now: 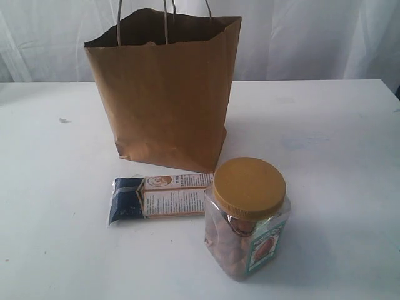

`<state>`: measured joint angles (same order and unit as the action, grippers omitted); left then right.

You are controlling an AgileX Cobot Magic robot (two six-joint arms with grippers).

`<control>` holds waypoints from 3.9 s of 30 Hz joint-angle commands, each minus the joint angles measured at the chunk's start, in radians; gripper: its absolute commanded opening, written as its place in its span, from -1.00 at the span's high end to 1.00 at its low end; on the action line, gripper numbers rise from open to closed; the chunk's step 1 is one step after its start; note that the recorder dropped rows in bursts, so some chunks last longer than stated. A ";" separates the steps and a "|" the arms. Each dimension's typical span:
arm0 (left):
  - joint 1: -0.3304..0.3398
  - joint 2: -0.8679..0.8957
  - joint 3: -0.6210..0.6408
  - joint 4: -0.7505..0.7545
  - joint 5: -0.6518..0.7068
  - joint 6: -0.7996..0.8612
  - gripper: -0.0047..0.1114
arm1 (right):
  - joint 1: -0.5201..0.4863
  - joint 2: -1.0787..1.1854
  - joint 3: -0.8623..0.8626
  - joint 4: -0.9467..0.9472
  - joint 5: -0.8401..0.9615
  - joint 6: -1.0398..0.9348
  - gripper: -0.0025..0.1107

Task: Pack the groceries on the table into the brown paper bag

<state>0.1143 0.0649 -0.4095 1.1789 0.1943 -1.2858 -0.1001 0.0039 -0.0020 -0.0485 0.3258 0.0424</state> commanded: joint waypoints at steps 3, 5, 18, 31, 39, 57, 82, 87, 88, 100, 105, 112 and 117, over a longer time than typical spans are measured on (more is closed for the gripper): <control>-0.001 -0.065 0.065 -0.050 -0.139 0.012 0.92 | 0.001 -0.004 0.002 -0.002 -0.009 -0.004 0.96; -0.001 -0.065 0.098 -0.041 -0.178 0.012 0.92 | 0.001 -0.004 0.002 -0.002 -0.009 -0.004 0.96; -0.001 -0.065 0.407 -0.012 -0.187 0.006 0.92 | 0.001 -0.004 0.002 -0.002 -0.009 -0.004 0.96; 0.001 -0.065 0.409 -1.547 -0.233 1.525 0.92 | 0.001 -0.004 0.002 -0.002 -0.009 -0.004 0.96; 0.001 -0.065 0.409 -1.649 -0.181 1.683 0.92 | 0.001 -0.004 0.002 -0.002 -0.009 -0.004 0.96; 0.001 -0.065 0.409 -1.457 0.013 1.654 0.92 | 0.001 -0.004 0.002 -0.012 -0.009 -0.016 0.96; 0.001 -0.065 0.409 -1.398 0.015 1.661 0.92 | 0.001 0.039 -0.273 -0.549 -0.624 0.799 0.96; 0.001 -0.065 0.409 -1.398 0.015 1.661 0.92 | 0.011 0.339 -0.306 -1.106 -0.288 1.335 0.96; 0.001 -0.065 0.409 -1.398 0.015 1.661 0.92 | 0.016 0.397 -0.306 -1.101 -0.326 1.311 0.96; 0.001 -0.065 0.409 -1.398 0.015 1.661 0.92 | 0.042 1.139 -0.380 -1.400 -0.263 1.558 0.96; 0.001 -0.065 0.409 -1.398 0.015 1.661 0.92 | 0.042 1.196 -0.428 -1.372 -0.182 1.480 0.96; 0.001 -0.065 0.409 -1.398 0.015 1.661 0.92 | 0.081 1.231 -0.647 -0.523 0.231 0.392 0.96; 0.001 -0.065 0.409 -1.398 0.015 1.661 0.92 | 0.112 1.325 -0.882 -0.069 0.662 -0.090 0.96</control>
<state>0.1143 0.0043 -0.0038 -0.2165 0.2116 0.3753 -0.0194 1.3005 -0.7856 -0.3653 0.8018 0.2140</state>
